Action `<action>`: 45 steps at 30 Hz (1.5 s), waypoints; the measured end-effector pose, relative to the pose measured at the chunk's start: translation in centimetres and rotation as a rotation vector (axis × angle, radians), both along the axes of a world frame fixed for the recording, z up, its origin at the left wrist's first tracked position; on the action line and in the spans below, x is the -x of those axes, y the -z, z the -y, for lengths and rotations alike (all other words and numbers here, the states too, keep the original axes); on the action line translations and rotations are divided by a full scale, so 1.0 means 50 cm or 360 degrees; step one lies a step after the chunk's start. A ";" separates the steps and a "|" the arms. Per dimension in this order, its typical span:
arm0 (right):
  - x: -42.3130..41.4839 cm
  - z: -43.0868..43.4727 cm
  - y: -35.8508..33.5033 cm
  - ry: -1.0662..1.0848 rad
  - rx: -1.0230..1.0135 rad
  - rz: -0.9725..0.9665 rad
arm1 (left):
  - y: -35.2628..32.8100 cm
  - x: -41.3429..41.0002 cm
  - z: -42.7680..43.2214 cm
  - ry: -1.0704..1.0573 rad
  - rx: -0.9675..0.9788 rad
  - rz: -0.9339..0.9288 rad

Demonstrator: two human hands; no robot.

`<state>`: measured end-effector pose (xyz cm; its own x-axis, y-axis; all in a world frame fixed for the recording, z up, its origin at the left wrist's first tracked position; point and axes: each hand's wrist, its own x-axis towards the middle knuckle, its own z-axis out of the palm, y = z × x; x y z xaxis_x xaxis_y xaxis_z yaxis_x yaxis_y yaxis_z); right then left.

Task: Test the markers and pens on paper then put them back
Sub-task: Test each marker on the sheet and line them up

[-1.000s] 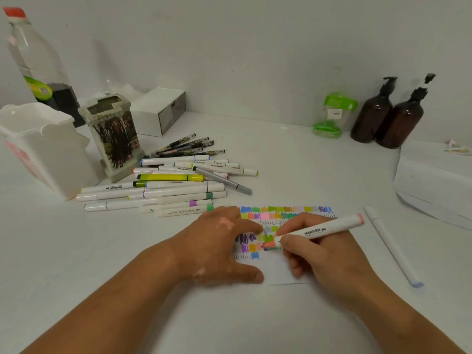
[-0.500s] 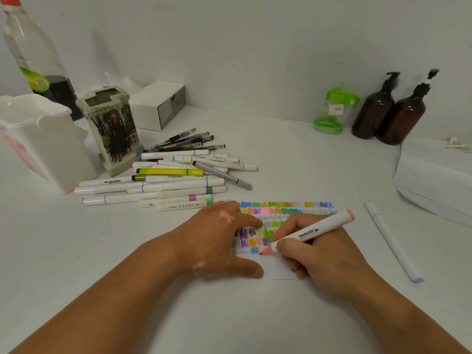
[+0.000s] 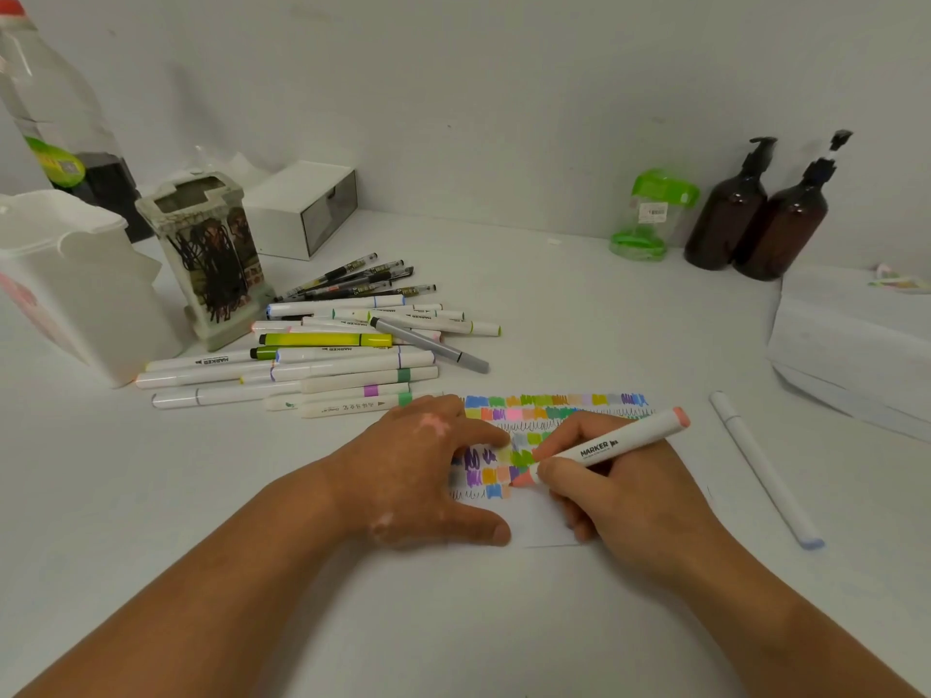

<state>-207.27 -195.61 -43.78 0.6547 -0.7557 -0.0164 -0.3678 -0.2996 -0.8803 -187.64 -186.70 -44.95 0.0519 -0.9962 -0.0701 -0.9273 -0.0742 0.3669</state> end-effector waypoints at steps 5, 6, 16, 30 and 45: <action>0.000 0.002 0.001 0.0024 0.0052 -0.0040 | -0.003 0.001 -0.001 -0.0003 -0.0003 -0.0001; 0.000 0.003 0.002 0.0042 0.0067 -0.0033 | -0.003 0.001 -0.001 -0.0004 -0.0003 0.0003; 0.001 0.008 0.008 0.0050 0.0165 -0.0005 | 0.001 -0.001 0.000 0.0008 0.0041 0.0013; 0.017 0.051 -0.004 0.0121 -0.0568 0.0966 | -0.024 0.008 -0.008 -0.0243 0.0507 -0.1308; 0.015 0.037 -0.009 0.0007 -0.0523 0.0965 | -0.017 0.023 -0.002 -0.0241 0.0532 -0.1179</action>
<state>-208.00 -197.47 -43.32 0.6174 -0.7769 0.1233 0.2179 0.0183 -0.9758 -188.80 -186.60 -44.12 0.2441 -0.9565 0.1600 -0.4253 0.0427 0.9040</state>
